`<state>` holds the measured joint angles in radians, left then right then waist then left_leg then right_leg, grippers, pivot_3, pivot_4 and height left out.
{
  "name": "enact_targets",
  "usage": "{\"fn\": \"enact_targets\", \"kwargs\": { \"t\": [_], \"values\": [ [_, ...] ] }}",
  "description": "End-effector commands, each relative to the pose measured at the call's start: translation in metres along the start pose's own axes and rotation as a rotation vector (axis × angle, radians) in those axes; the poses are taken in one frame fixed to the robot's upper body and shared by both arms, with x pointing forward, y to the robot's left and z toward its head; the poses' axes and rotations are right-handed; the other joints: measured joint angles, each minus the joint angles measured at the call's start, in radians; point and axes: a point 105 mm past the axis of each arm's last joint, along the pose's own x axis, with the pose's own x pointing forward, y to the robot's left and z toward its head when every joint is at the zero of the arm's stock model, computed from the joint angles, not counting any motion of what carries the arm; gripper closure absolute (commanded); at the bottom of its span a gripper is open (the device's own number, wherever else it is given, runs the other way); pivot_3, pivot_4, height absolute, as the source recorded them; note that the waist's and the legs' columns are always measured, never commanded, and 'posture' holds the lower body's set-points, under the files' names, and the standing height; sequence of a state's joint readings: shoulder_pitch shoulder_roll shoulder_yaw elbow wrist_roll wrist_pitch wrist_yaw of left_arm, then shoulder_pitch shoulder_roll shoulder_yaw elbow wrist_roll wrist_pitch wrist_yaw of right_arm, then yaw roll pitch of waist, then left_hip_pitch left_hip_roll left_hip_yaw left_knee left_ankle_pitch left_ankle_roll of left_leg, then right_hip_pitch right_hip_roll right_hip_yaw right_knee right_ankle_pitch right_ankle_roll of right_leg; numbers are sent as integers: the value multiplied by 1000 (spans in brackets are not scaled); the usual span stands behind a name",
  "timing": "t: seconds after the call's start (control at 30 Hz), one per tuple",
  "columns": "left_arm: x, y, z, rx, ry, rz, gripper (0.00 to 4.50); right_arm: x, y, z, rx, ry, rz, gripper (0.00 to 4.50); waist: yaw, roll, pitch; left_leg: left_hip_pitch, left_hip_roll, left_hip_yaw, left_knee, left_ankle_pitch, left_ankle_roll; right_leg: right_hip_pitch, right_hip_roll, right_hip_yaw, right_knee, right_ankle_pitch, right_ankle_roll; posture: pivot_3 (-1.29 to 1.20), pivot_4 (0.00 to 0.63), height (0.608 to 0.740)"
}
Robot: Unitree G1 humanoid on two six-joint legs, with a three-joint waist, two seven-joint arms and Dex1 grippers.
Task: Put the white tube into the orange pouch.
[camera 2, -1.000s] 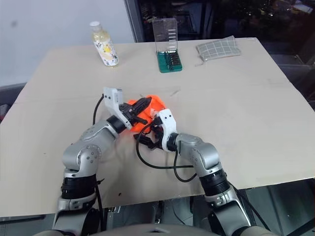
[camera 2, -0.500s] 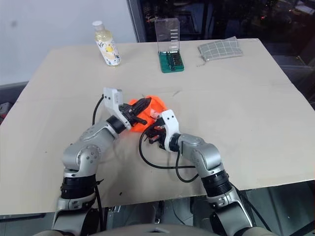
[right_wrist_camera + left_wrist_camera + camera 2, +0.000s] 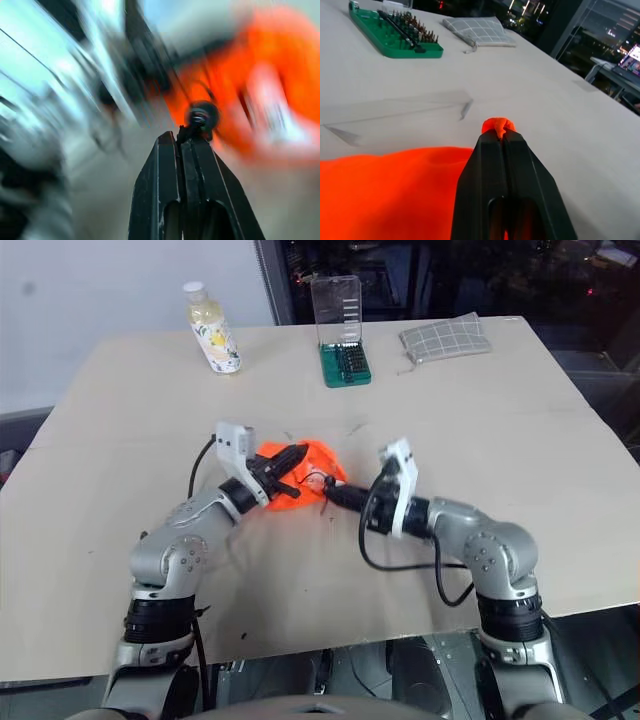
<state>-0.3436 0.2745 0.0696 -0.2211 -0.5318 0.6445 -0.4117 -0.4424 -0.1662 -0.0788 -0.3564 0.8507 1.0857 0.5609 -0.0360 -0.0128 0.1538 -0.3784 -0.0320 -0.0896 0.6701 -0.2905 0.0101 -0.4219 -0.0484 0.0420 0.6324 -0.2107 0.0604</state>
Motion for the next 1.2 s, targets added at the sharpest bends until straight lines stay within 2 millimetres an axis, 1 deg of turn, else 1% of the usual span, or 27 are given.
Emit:
{"fn": "enact_targets", "kwargs": {
  "t": [0.03,0.07,0.13,0.17,0.2,0.27,0.3,0.4,0.47,0.53,0.6,0.7,0.73,0.8,0.93,1.07,1.13,1.2],
  "values": [
    [-2,-9,7,23,-33,-43,4500,-6,12,39,-7,-151,54,4462,2,0,0,0,0,0,0,0,0,0,0,0,0,0,0,0,150,740],
    [-3,-10,8,14,-40,-53,4500,-6,13,47,-4,-175,63,4462,4,0,0,0,0,0,0,0,0,0,0,0,0,0,0,0,150,740],
    [-7,-19,19,-50,-113,-115,3964,-8,16,63,-4,-218,75,4500,6,0,0,-1,0,0,0,1,-2,-1,0,0,-1,0,0,0,150,740],
    [-8,-21,22,-55,-128,-126,3701,-8,17,68,-7,-229,79,4500,6,0,0,-2,0,0,0,1,-2,-1,-1,0,-1,0,0,0,150,740],
    [-7,-20,22,-29,-124,-115,3345,-8,17,73,-12,-235,81,4500,5,0,0,-2,0,0,0,1,-2,-1,-1,0,-1,0,0,0,150,740],
    [-6,-17,18,37,-95,-80,2349,-8,17,77,-15,-236,80,4500,5,0,0,-2,0,0,-1,1,-2,-2,-1,0,-2,0,0,0,150,740],
    [-6,-18,21,34,-110,-80,1986,-7,17,78,-18,-235,77,4500,5,0,0,-2,1,0,-1,1,-2,-2,-1,0,-2,0,0,0,150,740],
    [-12,-18,39,-25,-201,-108,1986,-7,14,85,-30,-240,64,4500,5,0,0,-2,0,1,-1,1,-2,-1,-1,0,-2,0,0,0,150,740],
    [-17,-16,51,2,-239,-116,1986,-8,11,95,-43,-261,56,4500,4,1,0,-2,0,1,0,1,-2,-2,-1,0,-2,0,0,0,150,740],
    [-20,-11,62,19,-274,-110,1986,-10,6,110,-66,-293,32,4500,1,1,0,-2,0,1,0,1,-2,-2,-1,0,-1,0,0,0,150,740],
    [-21,-11,75,20,-313,-115,1986,-10,5,130,-95,-329,24,4500,1,1,1,-1,0,1,0,1,-2,-2,0,0,-1,0,0,0,150,740],
    [-19,-13,92,41,-357,-125,1986,-8,13,160,-151,-378,40,4500,1,1,1,-2,0,1,0,1,-2,-1,0,0,-1,0,0,0,150,740],
    [-17,-15,104,52,-390,-129,1986,-6,18,176,-188,-399,41,4500,1,1,1,-2,0,1,0,1,-2,-2,0,0,-1,0,0,0,150,740],
    [-13,-20,123,75,-440,-141,1986,-3,28,200,-247,-430,41,4500,2,1,1,-4,0,1,0,1,-2,-2,0,0,-2,0,0,0,150,740],
    [-5,-33,149,113,-505,-181,1986,1,49,232,-339,-482,69,4500,3,1,1,-6,-1,1,-1,1,-2,-6,-1,0,-2,0,0,0,150,740],
    [3,-43,162,133,-544,-209,1986,2,60,244,-376,-496,98,4500,0,1,1,-8,0,2,-2,1,-2,-8,-1,0,-4,0,0,0,150,740],
    [9,-50,168,132,-566,-232,1986,4,64,242,-382,-480,124,4500,2,1,1,-11,0,2,-1,1,-2,-10,-1,0,-5,0,0,0,150,740],
    [16,-56,169,141,-574,-253,1986,5,63,234,-380,-434,135,4500,2,1,1,-14,0,1,0,1,-2,-12,-2,-1,-4,0,0,0,150,740]
  ]
}}
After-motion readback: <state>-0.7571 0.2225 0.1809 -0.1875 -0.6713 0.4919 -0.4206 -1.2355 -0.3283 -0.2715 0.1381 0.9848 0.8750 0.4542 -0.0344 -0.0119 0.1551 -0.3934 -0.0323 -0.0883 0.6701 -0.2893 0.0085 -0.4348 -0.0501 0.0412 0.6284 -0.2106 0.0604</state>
